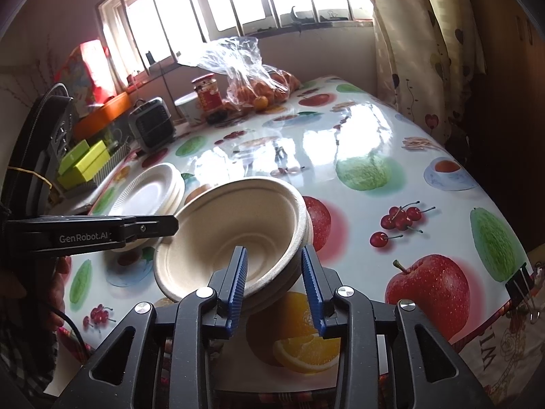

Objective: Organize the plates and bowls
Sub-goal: 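Lower the gripped bowl into the nested tan bowls with both tools, then open both tools and regrip the rim of the nested bowl stack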

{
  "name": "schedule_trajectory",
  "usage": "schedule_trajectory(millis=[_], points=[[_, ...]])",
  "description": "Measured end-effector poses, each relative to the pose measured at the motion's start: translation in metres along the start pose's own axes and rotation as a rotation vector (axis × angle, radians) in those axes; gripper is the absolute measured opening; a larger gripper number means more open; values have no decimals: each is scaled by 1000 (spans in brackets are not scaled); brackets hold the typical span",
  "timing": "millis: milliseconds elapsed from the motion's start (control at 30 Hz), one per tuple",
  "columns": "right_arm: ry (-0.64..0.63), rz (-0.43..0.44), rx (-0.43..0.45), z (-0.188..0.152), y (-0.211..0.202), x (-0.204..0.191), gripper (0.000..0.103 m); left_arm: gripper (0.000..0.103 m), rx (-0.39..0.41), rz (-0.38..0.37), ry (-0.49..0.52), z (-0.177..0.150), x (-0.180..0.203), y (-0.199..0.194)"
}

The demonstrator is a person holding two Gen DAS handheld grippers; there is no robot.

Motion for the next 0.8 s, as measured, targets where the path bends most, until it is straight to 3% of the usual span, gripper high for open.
schedule_trajectory(millis=[200, 400, 533, 800], points=[[0, 2, -1, 0, 0, -1, 37, 12, -1, 0, 2, 0, 1, 0], [0, 1, 2, 0, -1, -1, 43, 19, 10, -10, -10, 0, -1, -1], [0, 0, 2, 0, -1, -1, 46, 37, 13, -22, -19, 0, -2, -2], [4, -1, 5, 1, -2, 0, 49, 37, 25, -20, -23, -1, -3, -2]])
Point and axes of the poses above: each gripper's, at about its wrist camera, not at the fingertips, and y roughly the way its jaws point, x to its right, z to its top, the point moved 7 cm from there along y, roughly the way its jaws point, and after that the axes turned 4 degrees about z, right-handed, at the moved point
